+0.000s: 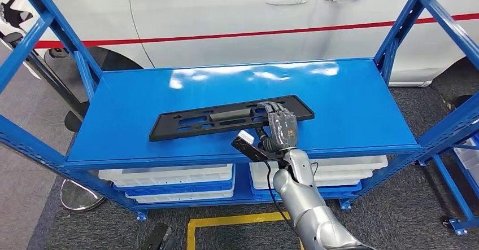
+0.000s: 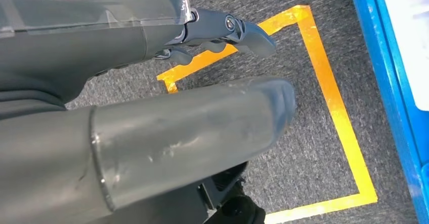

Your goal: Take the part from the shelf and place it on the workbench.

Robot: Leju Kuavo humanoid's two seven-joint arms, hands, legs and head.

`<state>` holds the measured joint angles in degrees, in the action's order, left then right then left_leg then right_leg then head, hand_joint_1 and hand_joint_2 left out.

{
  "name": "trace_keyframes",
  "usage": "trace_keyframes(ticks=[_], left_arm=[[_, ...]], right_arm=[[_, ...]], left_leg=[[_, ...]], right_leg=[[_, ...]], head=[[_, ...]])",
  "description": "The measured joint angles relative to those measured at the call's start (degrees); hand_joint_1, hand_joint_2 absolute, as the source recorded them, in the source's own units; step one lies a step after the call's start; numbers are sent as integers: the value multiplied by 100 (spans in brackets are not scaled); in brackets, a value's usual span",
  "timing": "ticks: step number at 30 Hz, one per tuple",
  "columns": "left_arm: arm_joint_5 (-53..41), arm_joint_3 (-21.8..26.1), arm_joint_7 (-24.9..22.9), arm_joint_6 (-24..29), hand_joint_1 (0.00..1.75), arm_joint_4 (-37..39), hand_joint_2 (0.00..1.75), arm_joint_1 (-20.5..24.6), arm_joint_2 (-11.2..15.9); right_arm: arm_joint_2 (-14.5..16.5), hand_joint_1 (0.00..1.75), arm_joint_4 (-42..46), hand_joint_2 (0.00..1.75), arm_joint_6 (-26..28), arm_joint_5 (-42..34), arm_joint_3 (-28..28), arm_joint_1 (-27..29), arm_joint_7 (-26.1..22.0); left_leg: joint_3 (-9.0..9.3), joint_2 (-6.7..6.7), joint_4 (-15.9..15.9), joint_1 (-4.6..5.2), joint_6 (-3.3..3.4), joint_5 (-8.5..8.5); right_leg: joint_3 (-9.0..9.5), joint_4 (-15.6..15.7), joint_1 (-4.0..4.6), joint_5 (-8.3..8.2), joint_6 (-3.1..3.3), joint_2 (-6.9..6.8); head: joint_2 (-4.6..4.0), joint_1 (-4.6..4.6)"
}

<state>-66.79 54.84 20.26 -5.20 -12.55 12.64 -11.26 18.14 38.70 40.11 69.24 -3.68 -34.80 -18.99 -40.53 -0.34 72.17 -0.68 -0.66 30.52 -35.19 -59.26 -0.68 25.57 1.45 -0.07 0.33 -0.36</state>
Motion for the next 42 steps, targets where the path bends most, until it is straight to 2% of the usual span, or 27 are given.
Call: trace_keyframes(ticks=[2, 3, 4, 6, 8, 10, 12, 13, 14, 15, 17, 18, 19, 22, 24, 25, 27, 28, 29, 30, 32, 34, 36, 38, 40, 41, 42], left_arm=[[1, -4, 1, 7, 0, 0, 0, 13, 1], [2, -5, 1, 10, 0, 0, 0, 24, 2], [2, -7, 2, 13, 0, 0, 0, 33, 2], [4, -9, 4, 16, 0, 0, 0, 39, 2], [11, -13, 16, 20, 0, 0, 0, 40, 1], [25, -21, 37, 22, 0, 0, 0, 54, 0], [41, -32, 58, 23, 0, 0, 0, 61, 1], [49, -36, 65, 23, 0, 0, 0, 58, 1], [55, -39, 68, 23, 0, 0, 0, 55, 1], [60, -42, 69, 23, 0, 0, 0, 55, 1], [63, -46, 70, 23, 0, 0, 0, 59, 0], [64, -48, 72, 24, 0, 0, 0, 61, 0], [67, -49, 75, 24, 0, 0, 0, 63, 0], [84, -49, 85, 37, 0, 0, 0, 66, 1], [132, -49, 91, 85, 0, 0, 0, 67, 3], [167, -48, 99, 132, 0, 0, 0, 67, 5], [245, -45, 142, 272, 0, 0, 0, 64, 9], [278, -44, 178, 359, 0, 0, 0, 60, 11], [306, -42, 221, 441, 0, 0, 0, 58, 14], [334, -41, 266, 506, 0, 0, 0, 59, 16], [378, -39, 362, 591, 0, 0, 0, 70, 24], [407, -38, 451, 619, 0, 0, 0, 85, 30], [421, -37, 502, 625, 0, 0, 0, 77, 31], [428, -36, 513, 627, 0, 0, 0, 51, 24], [428, -36, 515, 629, 0, 0, 0, 44, 9], [426, -36, 515, 631, 0, 0, 0, 44, 3], [425, -36, 516, 629, 0, 0, 44, 41, 1]], right_arm=[[18, 175, 16, 175, 1, -4, -3, -1, -21], [24, 175, 25, 175, 3, -4, -5, -7, -25], [27, 175, 33, 175, 6, -4, -9, -12, -32], [31, 175, 51, 175, 13, -4, -22, -19, -57], [33, 175, 102, 175, 16, -5, -41, -24, -97], [33, 175, 154, 175, 17, -14, -74, -24, -144], [28, 175, 180, 175, 17, -27, -113, 7, -193], [25, 175, 189, 175, 17, -31, -125, 27, -214], [22, 175, 198, 175, 17, -32, -132, 40, -228], [20, 175, 213, 175, 17, -32, -134, 44, -238], [20, 175, 249, 175, 17, -31, -136, 33, -248], [24, 175, 267, 175, 17, -29, -136, 26, -254], [28, 175, 282, 175, 17, -28, -137, 23, -263], [39, 175, 339, 175, 17, -31, -137, 25, -333], [52, 175, 476, 175, 16, -73, -144, 43, -508], [64, 175, 615, 175, 15, -132, -151, 72, -656], [98, 175, 1060, 175, 14, -327, -156, 187, -938], [119, 175, 1346, 175, 13, -418, -122, 260, -996], [138, 175, 1652, 175, 11, -482, -45, 329, -981], [152, 175, 1939, 175, 10, -515, 74, 380, -914], [159, 175, 2459, 175, 9, -539, 390, 445, -756], [144, 175, 2896, 175, 8, -573, 725, 490, -618], [94, 175, 3287, 175, 7, -627, 1105, 561, -469], [31, 175, 3579, 175, 7, -663, 1458, 638, -327], [-32, 175, 3797, 175, 6, -684, 1696, 672, -253], [-69, 175, 3882, 175, 5, -696, 1780, 685, -232], [-109, 175, 3955, 175, 4, -715, 1853, 706, -215]], left_leg=[[358, 3, -772, 8, 41, -398], [505, 3, -1090, 21, 71, -504], [586, 2, -1268, 34, 98, -537], [612, -4, -1355, 49, 152, -520], [642, 4, -1414, 18, 220, -555], [672, 15, -1468, -7, 285, -585], [671, 16, -1467, 3, 311, -585], [670, 15, -1461, 6, 314, -582], [670, 13, -1452, 8, 313, -578], [670, 8, -1437, 7, 309, -571], [668, -7, -1396, 11, 287, -544], [662, -15, -1371, 22, 266, -527], [656, -20, -1354, 31, 241, -517], [643, -23, -1345, 37, 149, -507], [571, -13, -1183, 19, 86, -375], [467, -8, -951, 8, 59, -224], [148, -2, -232, -8, 11, 143], [8, -1, 72, -14, -7, 242], [-51, -1, 200, -18, -18, 231], [0, 0, 96, -23, -21, 106], [336, 4, -603, -31, 3, -284], [615, 5, -1195, -7, 52, -469], [665, -2, -1327, 22, 101, -458], [678, -6, -1381, -1, 166, -486], [705, -1, -1447, -25, 235, -524], [710, 2, -1457, -21, 257, -529], [709, 2, -1459, -14, 273, -529]], right_leg=[[29, -8, 9, 25, -22, 9], [33, -13, 17, 32, -42, 12], [30, -13, 24, 33, -67, 13], [27, 6, 30, 17, -125, 12], [17, -40, 31, 71, -183, 10], [-176, -473, 31, 339, -220, 11], [-541, -1225, 28, 674, -239, 11], [-677, -1491, 27, 741, -245, 11], [-720, -1560, 25, 697, -248, 11], [-646, -1399, 22, 548, -244, 10], [-272, -651, 18, 181, -215, 11], [-109, -319, 24, 69, -196, 12], [-13, -116, 31, 25, -178, 15], [19, -18, 42, 10, -106, 17], [31, 19, 20, -20, -39, 7], [33, 33, 6, -32, -14, -1], [17, 31, 5, -35, 5, -13], [10, 27, 7, -33, 7, -19], [6, 21, 7, -30, 8, -20], [5, 14, 6, -26, 6, -15], [13, -3, 3, -9, -12, 5], [1, -20, 16, -1, -59, 19], [-19, -14, 26, -15, -118, 20], [-20, -16, 26, 1, -178, 19], [-119, -251, 25, 174, -228, 18], [-247, -530, 17, 331, -241, 17], [-420, -887, 17, 502, -250, 15]], head=[[0, 1], [0, 1], [0, 2], [0, 1], [0, 2], [0, 3], [0, 2], [0, 2], [0, 2], [0, 2], [0, 2], [0, 2], [0, 1], [0, 1], [0, 0], [0, 0], [0, 0], [0, 1], [0, 0], [0, 0], [0, 0], [0, 0], [0, 0], [0, 1], [0, 2], [0, 3], [0, 3]])
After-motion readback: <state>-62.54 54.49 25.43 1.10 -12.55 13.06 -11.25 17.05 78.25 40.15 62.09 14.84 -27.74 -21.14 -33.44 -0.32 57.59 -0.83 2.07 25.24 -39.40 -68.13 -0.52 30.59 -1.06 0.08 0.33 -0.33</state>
